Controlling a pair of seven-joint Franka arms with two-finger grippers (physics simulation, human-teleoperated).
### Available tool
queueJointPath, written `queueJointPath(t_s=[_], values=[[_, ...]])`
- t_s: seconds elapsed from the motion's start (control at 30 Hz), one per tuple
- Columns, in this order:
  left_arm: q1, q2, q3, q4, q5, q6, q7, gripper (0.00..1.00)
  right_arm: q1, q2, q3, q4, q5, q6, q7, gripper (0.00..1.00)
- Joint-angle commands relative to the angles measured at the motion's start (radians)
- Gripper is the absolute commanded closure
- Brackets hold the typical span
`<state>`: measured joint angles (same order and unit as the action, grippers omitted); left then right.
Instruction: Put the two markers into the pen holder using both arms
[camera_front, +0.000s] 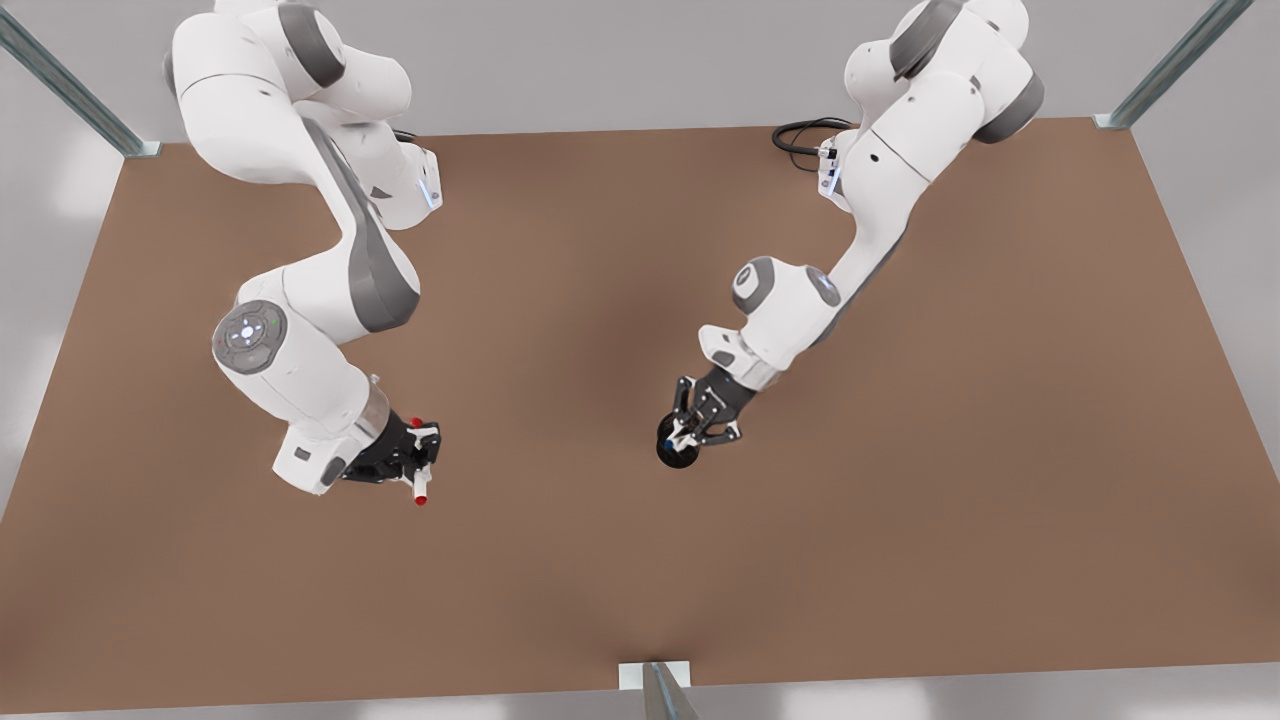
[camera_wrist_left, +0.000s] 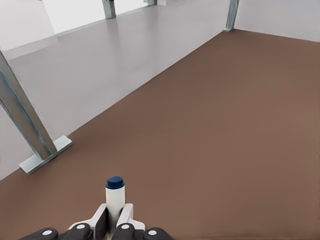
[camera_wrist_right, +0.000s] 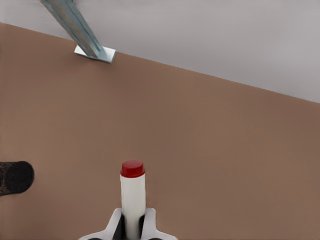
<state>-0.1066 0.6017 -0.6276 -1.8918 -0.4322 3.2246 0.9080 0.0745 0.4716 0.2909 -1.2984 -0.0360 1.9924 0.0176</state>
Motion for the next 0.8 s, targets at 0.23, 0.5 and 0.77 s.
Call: queueJointPath(t_s=[0.23, 0.5, 0.77], values=[[-0.042, 0.038, -0.001, 0.045, -0.031, 0.06, 0.305, 0.79, 0.102, 0.07, -0.001, 0.06, -0.012, 0.338, 0.216, 0.79], [-0.074, 0.082, -0.001, 0.046, -0.034, 0.115, 0.304, 0.79, 0.211, 0.208, -0.019, 0.205, -0.104, 0.45, 0.332, 0.79], [-0.091, 0.081, 0.0, 0.011, -0.034, 0.152, 0.282, 0.79, 0.426, 0.298, -0.231, 0.297, -0.104, 0.546, 0.507, 0.79]])
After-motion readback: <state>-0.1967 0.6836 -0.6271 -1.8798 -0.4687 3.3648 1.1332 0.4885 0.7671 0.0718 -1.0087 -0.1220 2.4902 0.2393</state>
